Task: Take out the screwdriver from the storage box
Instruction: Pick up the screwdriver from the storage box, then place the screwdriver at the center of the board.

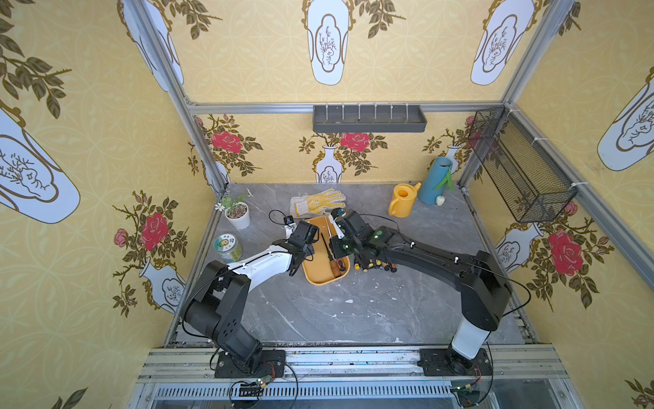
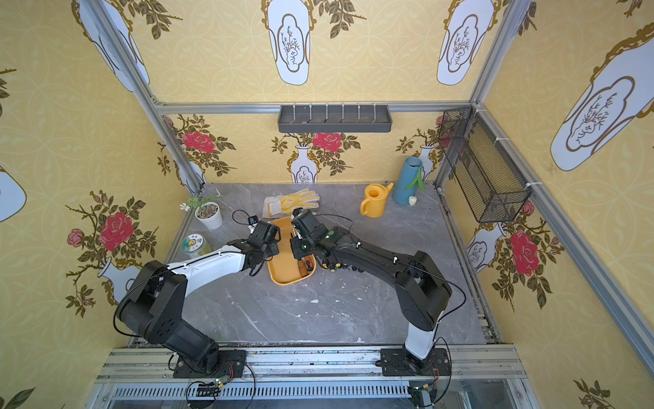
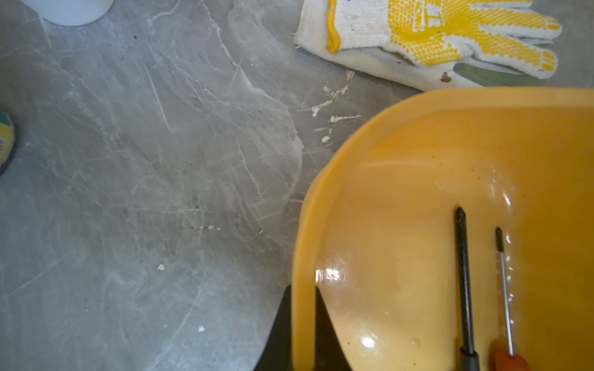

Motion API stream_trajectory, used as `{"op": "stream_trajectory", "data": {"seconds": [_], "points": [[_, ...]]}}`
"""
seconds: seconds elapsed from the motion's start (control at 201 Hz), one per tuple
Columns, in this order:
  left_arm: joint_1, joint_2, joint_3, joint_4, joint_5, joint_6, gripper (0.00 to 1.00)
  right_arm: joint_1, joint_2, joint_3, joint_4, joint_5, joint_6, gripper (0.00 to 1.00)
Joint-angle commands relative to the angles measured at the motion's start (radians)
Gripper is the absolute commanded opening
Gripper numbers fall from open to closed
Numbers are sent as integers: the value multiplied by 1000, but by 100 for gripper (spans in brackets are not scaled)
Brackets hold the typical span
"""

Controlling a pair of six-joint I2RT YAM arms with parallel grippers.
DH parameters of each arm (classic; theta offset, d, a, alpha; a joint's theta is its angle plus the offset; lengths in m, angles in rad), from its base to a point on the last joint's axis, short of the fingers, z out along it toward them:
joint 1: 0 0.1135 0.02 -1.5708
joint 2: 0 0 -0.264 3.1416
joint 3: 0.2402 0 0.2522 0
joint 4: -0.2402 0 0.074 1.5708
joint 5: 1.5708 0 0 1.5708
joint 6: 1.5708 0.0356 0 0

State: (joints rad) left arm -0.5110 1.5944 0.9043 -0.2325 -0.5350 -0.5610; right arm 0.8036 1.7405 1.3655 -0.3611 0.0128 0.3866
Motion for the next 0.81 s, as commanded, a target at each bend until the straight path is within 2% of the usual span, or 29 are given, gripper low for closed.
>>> {"op": "stream_trajectory", "data": {"seconds": [0.0,0.174,0.334,0.807], "points": [[0,-8,-17,-8,-31,12,0,-27,-34,-19,-23,63,-26,0],[0,-23,-24,-29,-56,24,0,-80,-28,-23,-81,76,-14,0],[0,-30,-19,-34,-78,53,0,-123,46,6,-154,78,29,0],[0,-42,0,-38,-94,89,0,-124,222,83,-198,-6,56,0]]}}
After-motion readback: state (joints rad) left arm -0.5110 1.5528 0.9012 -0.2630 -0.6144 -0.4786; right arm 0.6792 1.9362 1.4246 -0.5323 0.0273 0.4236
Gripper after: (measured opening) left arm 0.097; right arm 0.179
